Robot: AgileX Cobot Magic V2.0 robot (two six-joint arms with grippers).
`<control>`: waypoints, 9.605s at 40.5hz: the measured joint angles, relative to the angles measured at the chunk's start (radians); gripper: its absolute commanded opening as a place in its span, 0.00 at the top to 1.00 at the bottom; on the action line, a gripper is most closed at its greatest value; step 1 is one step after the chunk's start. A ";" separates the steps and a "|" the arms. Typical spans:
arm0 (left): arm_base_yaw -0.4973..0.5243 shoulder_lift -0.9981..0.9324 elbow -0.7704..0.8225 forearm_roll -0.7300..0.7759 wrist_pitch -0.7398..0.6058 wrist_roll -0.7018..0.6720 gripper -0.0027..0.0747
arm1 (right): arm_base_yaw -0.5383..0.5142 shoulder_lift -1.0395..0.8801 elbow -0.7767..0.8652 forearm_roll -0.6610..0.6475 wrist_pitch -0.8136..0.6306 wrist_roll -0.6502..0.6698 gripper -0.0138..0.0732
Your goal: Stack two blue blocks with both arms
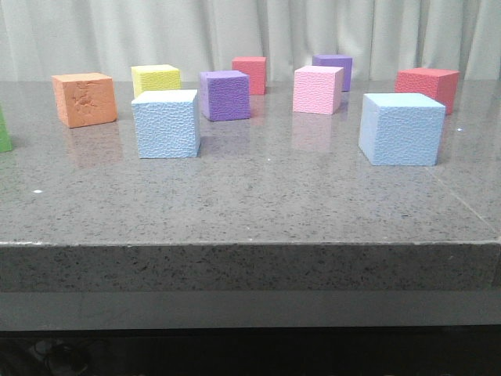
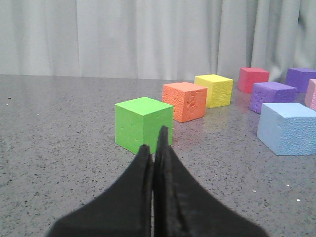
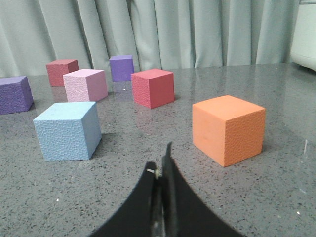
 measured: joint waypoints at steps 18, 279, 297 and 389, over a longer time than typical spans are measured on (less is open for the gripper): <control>0.000 0.000 0.000 0.000 0.000 0.000 0.99 | 0.000 0.000 0.000 0.000 0.000 0.000 0.92; 0.000 0.528 -0.694 -0.036 0.572 0.000 0.30 | 0.387 1.187 -1.247 0.313 0.837 -0.422 0.09; -0.030 0.528 -0.694 -0.085 0.588 0.035 0.30 | 0.387 0.868 -0.925 0.109 0.829 -0.135 0.09; -0.476 2.004 -1.947 0.108 1.195 -0.157 0.49 | 0.387 0.851 -0.918 0.108 0.829 -0.121 0.09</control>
